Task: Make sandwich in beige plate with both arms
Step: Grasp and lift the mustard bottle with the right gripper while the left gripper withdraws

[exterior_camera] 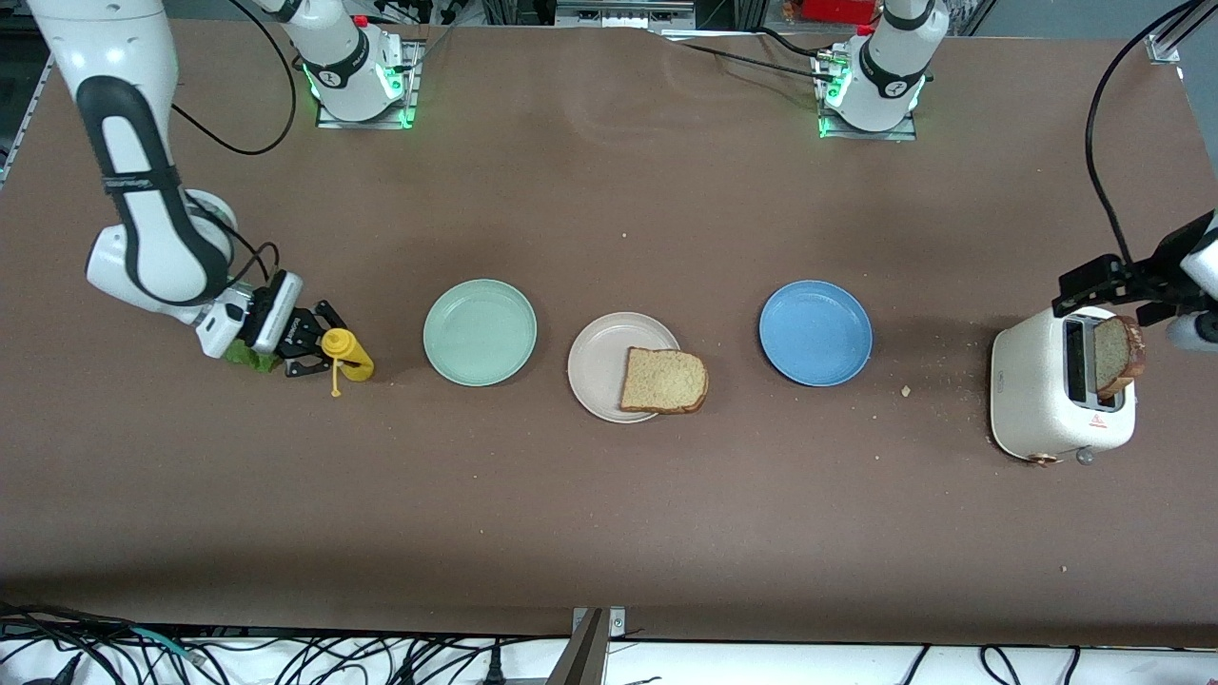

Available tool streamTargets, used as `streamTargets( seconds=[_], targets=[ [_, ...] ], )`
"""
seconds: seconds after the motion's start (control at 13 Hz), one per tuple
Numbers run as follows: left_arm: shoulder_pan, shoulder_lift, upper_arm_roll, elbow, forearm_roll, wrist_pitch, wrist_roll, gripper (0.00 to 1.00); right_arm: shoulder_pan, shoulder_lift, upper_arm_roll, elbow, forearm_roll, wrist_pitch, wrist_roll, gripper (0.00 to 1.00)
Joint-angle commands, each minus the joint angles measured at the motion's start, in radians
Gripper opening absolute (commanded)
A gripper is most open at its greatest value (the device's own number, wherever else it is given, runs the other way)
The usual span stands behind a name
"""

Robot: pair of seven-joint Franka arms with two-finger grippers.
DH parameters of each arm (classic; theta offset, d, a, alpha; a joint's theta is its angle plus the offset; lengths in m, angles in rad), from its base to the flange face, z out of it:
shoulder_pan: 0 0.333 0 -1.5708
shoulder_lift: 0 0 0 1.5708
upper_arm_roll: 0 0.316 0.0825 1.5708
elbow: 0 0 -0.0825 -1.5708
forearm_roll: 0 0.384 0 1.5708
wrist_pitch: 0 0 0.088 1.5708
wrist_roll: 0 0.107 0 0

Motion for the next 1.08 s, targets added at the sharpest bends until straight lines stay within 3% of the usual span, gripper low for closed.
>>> streamTargets(
  seconds=[0.0, 0.23, 0.39, 0.62, 1.0],
  targets=[
    [0.015, -0.1, -0.023, -0.078, 0.041, 0.01, -0.022, 1.0, 0.1, -0.028, -0.009, 0.023, -0.012, 0.102, 0.125, 0.0],
    [0.026, -0.159, -0.034, -0.131, 0.043, 0.005, -0.021, 1.0, 0.181, -0.022, -0.009, 0.08, -0.157, 0.193, 0.331, 0.0],
    [0.026, -0.185, -0.065, -0.16, 0.093, -0.01, -0.022, 1.0, 0.233, -0.02, -0.011, 0.116, -0.344, 0.214, 0.551, 0.0],
    [0.023, -0.223, -0.074, -0.208, 0.119, -0.011, -0.025, 1.0, 0.296, -0.016, -0.009, 0.181, -0.695, 0.208, 0.956, 0.0],
    [0.032, -0.191, -0.069, -0.203, 0.113, -0.016, -0.015, 1.0, 0.425, 0.017, -0.011, 0.242, -1.072, 0.182, 1.482, 0.0]
  ],
)
